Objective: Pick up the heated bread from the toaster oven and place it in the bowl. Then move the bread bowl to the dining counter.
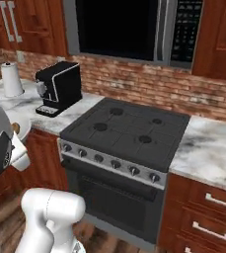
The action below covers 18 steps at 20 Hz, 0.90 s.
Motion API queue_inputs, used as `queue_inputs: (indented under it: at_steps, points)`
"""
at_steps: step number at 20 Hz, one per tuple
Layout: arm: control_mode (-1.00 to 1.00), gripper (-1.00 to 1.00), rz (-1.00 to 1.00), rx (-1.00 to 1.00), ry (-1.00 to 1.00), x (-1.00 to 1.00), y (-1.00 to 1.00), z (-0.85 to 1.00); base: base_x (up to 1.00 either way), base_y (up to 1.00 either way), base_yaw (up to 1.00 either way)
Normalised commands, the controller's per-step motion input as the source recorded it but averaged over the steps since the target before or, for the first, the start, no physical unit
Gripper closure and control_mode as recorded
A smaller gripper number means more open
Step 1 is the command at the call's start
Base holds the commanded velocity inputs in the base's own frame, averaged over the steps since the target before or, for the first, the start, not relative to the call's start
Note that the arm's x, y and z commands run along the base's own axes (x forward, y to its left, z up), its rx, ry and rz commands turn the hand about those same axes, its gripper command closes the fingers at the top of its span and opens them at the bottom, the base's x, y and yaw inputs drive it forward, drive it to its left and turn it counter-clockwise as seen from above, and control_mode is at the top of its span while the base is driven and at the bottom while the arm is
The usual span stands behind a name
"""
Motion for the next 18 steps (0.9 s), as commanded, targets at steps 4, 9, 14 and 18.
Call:
queue_inputs:
  at_steps: [4, 9, 14, 18]
  points:
    - [1.0, 1.0, 0.0, 0.0, 0.0, 0.0, 0.0, 0.0, 0.0, 0.4, 0.96]
    - [1.0, 1.0, 0.0, 0.0, 0.0, 0.0, 0.0, 0.0, 0.0, 0.39, 0.96]
    - [1.0, 1.0, 0.0, 0.0, 0.0, 0.0, 0.0, 0.0, 0.0, 0.37, 0.96]
    - [1.0, 1.0, 0.0, 0.0, 0.0, 0.0, 0.0, 0.0, 0.09, 0.49, 0.84]
